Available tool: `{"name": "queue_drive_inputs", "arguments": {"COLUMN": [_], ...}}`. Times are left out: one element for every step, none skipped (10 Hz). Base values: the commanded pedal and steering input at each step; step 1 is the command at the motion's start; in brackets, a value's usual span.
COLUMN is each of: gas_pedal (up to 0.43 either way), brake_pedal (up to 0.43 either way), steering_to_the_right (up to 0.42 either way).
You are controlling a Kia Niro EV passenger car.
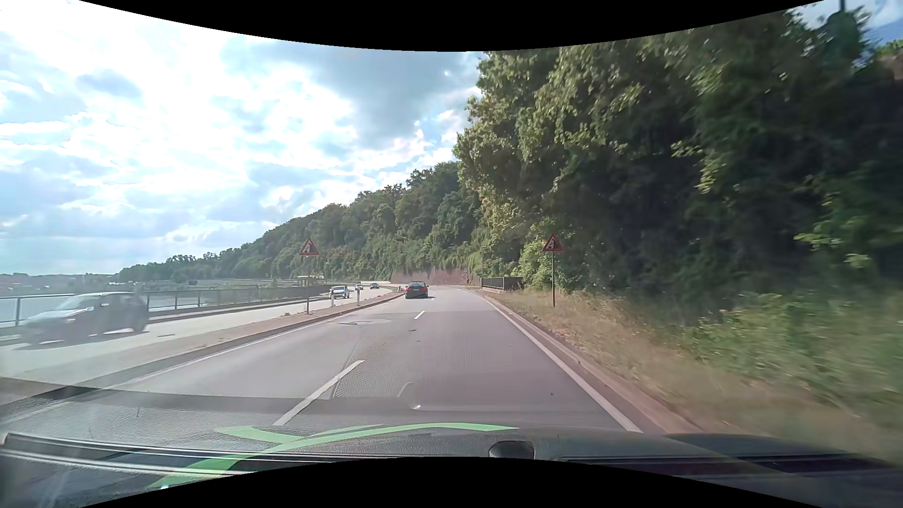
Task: Follow the waypoints while adhering to traffic rules and regulations
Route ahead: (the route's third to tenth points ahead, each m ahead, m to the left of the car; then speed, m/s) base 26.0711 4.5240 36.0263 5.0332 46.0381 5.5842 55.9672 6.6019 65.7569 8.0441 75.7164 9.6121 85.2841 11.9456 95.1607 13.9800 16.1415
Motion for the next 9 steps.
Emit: {"name": "queue_drive_inputs", "arguments": {"gas_pedal": [0.209, 0.209, 0.209, 0.209, 0.209, 0.209, 0.209, 0.209, 0.209], "brake_pedal": [0.0, 0.0, 0.0, 0.0, 0.0, 0.0, 0.0, 0.0, 0.0], "steering_to_the_right": [-0.005, -0.008, -0.013, -0.02, -0.02, -0.019, -0.018, -0.017, -0.016]}}
